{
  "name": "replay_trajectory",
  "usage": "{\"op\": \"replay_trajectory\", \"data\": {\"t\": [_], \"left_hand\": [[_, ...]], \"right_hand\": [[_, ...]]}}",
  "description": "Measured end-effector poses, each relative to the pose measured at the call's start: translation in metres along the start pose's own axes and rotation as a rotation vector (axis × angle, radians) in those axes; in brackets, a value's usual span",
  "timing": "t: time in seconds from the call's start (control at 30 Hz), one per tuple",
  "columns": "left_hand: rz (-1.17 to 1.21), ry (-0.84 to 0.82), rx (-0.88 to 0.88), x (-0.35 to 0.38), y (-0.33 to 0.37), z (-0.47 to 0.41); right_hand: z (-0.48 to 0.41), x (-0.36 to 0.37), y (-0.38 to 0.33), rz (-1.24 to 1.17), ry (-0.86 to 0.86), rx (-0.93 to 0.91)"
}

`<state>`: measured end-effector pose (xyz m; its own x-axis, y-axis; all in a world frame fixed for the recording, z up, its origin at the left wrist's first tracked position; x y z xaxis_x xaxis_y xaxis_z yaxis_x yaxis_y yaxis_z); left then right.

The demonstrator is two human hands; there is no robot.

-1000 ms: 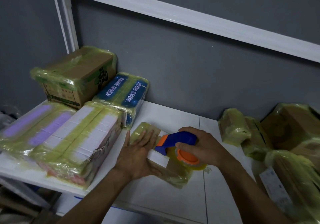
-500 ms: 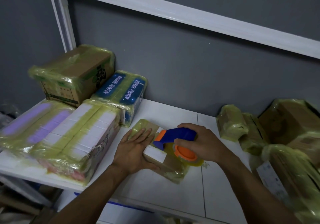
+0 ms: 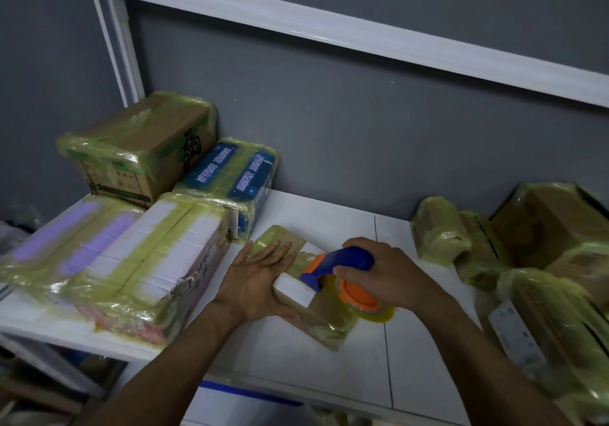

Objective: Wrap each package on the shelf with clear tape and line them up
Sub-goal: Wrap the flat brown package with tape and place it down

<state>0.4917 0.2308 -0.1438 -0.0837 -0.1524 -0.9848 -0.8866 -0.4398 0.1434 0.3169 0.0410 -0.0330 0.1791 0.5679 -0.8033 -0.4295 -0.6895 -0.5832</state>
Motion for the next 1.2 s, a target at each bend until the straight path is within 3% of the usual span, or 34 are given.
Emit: {"op": "replay_trajectory", "data": {"t": [0.63,1.2], "left_hand": [[0.082,0.167,0.035,0.014,0.018,0.002],[0.054,0.111,0.072,0.006,0.015,-0.013]], "right_hand": [[0.019,-0.002,0.011,-0.139,0.077,0.036],[0.040,0.004,0.011,-0.085,0.128,0.088]]}}
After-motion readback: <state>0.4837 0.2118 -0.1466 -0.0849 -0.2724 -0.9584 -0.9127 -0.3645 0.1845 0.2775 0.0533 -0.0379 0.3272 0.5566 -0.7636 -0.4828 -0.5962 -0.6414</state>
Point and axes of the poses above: each hand's wrist, its own z-axis away from the middle knuckle, its own x-axis out of the palm, y = z × x, the point moved 1 cm from there along -z, towards the middle knuckle, and after that the axes turned 1 degree about -z, right-handed, at the moved point
